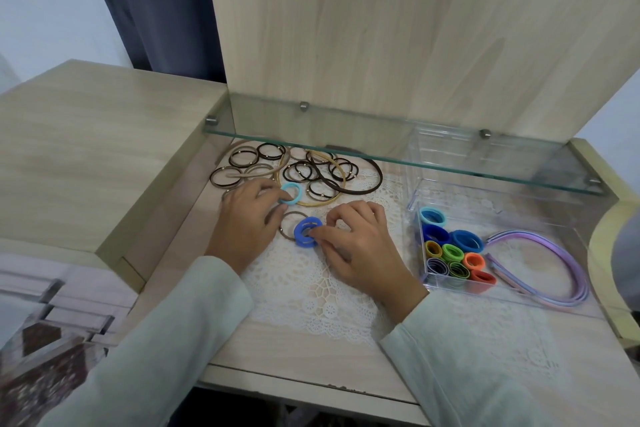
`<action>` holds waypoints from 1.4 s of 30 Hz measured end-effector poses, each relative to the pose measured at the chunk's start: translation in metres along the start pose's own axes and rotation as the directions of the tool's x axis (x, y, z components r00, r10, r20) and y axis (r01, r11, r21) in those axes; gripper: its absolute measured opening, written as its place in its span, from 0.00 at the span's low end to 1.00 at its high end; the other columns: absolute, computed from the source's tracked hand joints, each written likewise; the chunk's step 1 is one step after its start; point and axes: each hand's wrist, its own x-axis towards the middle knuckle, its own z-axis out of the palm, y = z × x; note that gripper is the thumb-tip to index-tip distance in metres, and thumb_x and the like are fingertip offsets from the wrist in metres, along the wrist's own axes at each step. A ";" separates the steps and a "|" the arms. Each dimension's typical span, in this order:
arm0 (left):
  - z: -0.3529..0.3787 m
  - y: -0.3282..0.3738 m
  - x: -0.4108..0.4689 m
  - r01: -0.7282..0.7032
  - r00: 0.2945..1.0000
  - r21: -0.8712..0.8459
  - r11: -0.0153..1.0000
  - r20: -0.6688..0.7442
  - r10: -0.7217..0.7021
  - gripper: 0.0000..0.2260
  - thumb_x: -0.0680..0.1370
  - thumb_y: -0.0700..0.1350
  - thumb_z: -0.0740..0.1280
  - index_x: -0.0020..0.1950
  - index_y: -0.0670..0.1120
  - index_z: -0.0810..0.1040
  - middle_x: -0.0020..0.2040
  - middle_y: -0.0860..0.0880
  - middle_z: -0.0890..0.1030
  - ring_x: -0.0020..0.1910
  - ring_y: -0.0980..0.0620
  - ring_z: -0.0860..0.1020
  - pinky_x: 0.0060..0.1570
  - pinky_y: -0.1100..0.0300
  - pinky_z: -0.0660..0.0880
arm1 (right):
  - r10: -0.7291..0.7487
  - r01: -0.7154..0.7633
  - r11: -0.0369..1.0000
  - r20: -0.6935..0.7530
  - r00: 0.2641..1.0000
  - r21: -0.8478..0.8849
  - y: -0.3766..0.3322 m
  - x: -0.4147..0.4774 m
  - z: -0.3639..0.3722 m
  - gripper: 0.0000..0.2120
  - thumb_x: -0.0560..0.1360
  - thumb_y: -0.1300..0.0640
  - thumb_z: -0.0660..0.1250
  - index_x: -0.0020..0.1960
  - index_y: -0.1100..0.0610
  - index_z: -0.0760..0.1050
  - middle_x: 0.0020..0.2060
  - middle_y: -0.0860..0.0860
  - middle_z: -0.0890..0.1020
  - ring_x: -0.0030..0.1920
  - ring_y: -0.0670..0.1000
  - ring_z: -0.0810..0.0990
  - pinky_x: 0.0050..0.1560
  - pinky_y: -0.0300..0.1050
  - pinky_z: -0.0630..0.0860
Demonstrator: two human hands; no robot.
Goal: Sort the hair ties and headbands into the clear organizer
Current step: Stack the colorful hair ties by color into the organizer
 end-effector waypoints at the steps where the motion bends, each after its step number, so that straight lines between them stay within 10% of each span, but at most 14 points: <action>1: 0.000 -0.001 0.000 0.002 1.000 0.000 1.000 0.003 -0.002 0.08 0.76 0.46 0.67 0.54 0.48 0.82 0.56 0.50 0.79 0.55 0.47 0.78 0.53 0.44 0.74 | -0.001 0.001 1.000 0.000 1.000 0.005 0.000 0.000 0.000 0.06 0.74 0.55 0.70 0.49 0.49 0.83 0.43 0.47 0.77 0.47 0.51 0.74 0.51 0.51 0.66; 19: -0.014 0.015 0.001 -0.039 0.995 0.073 0.997 -0.093 0.046 0.09 0.79 0.46 0.65 0.55 0.45 0.81 0.55 0.47 0.78 0.50 0.46 0.78 0.45 0.46 0.75 | 0.222 -0.222 0.970 0.015 0.975 0.094 -0.001 0.001 -0.004 0.10 0.74 0.53 0.63 0.50 0.50 0.81 0.43 0.43 0.77 0.48 0.47 0.72 0.52 0.46 0.63; 30: -0.028 0.033 -0.001 -0.268 0.940 0.269 0.925 -0.138 0.312 0.07 0.79 0.45 0.65 0.52 0.47 0.83 0.55 0.47 0.81 0.48 0.47 0.79 0.45 0.55 0.72 | 0.429 -0.426 0.903 0.066 0.901 -0.060 0.001 0.004 -0.002 0.11 0.78 0.52 0.56 0.54 0.52 0.76 0.48 0.46 0.78 0.51 0.48 0.71 0.56 0.47 0.64; 42: -0.037 0.052 -0.030 -0.230 0.973 0.049 0.972 0.027 0.229 0.06 0.77 0.47 0.66 0.50 0.50 0.82 0.53 0.52 0.80 0.44 0.51 0.79 0.42 0.55 0.72 | 0.434 -0.429 0.900 0.061 0.899 -0.078 0.002 0.003 0.000 0.10 0.78 0.54 0.58 0.55 0.52 0.75 0.50 0.47 0.78 0.53 0.49 0.71 0.57 0.47 0.64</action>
